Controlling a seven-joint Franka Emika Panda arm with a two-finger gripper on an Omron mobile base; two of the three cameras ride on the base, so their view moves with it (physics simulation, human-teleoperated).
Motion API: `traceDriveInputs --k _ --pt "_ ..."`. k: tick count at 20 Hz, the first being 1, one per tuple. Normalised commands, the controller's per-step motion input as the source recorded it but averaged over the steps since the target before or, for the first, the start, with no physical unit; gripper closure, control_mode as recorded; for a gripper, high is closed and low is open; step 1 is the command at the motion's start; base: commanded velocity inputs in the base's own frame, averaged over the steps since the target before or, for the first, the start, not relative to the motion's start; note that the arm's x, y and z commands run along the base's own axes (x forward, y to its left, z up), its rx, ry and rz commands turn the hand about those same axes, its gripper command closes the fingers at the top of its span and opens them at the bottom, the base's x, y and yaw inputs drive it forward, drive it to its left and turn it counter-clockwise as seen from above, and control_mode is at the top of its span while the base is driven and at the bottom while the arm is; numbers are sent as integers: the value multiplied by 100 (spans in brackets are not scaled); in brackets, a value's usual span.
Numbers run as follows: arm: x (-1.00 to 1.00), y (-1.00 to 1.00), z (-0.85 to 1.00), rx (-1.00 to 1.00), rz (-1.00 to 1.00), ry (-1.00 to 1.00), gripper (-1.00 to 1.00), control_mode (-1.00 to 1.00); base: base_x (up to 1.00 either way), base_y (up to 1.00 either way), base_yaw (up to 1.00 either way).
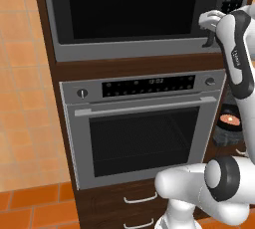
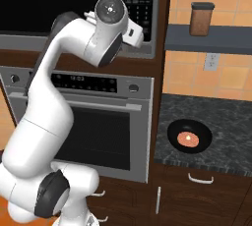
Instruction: Open the microwave, place the bowl with waffle inside the microwave, then close the microwave door and turn it on.
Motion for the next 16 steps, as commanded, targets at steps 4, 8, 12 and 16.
traceDriveInputs --k 4,8,12,16 --pt "60 -20 0 0 0 -7 -100 -100 0 0 0" --pt "25 -4 0 3 0 -7 -100 -100 0 0 0" --pt "0 9 -5 0 0 -1 100 -100 0 0 0" --pt "0 6 -1 0 0 0 100 -100 0 0 0"
